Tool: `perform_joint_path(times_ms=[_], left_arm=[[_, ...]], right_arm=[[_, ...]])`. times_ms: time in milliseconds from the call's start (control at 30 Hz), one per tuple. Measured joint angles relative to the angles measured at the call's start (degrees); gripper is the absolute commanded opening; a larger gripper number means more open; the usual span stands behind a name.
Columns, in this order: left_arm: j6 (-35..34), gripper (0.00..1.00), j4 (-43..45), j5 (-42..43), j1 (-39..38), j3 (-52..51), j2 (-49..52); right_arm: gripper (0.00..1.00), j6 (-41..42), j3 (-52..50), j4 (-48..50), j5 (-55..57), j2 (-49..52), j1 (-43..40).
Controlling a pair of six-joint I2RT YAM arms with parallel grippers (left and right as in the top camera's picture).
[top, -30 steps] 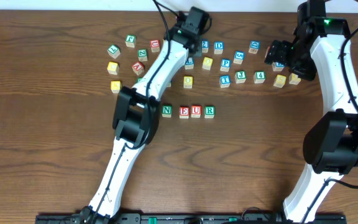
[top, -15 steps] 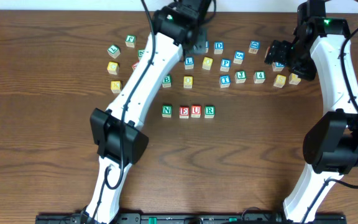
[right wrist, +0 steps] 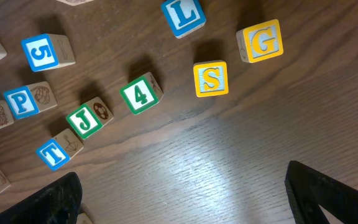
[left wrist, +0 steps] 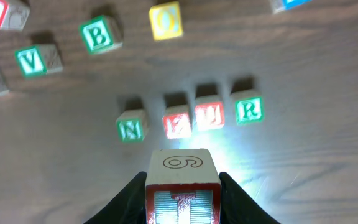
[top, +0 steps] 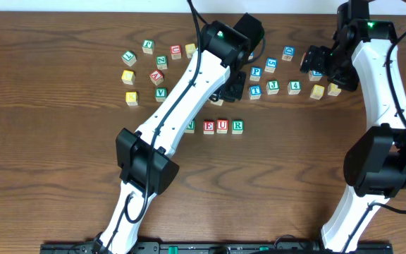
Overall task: Spell out NEURIPS
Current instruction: 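Lift the red I block with the left gripper, then carry the red I block right of the green R and lower it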
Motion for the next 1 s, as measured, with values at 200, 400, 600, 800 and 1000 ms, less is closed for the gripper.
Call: perform_joint_path(times_ms=[200, 400, 600, 800, 1000], left_arm=[[0.20, 0.34, -3.28, 0.31, 0.61, 0.00, 0.00], [1.20, 0.34, -3.34, 4.39, 0.57, -0.02, 0.00], [1.29, 0.32, -3.34, 6.36, -0.68, -5.16, -0.02], [1.44, 0.30, -0.63, 9.22, -2.91, -11.82, 0.00], [1.42, 0.31, 7.39, 10.45, -5.90, -13.81, 0.00]], right_arm=[[0.99, 0.00, 0.00, -0.02, -0.02, 0.00, 0.00], [0.99, 0.00, 0.00, 0.00, 0.00, 0.00, 0.00], [0.99, 0.00, 0.00, 0.02, 0.00, 0.02, 0.00], [0.99, 0.00, 0.00, 0.00, 0.00, 0.02, 0.00], [0.99, 0.00, 0.00, 0.00, 0.00, 0.02, 0.00]])
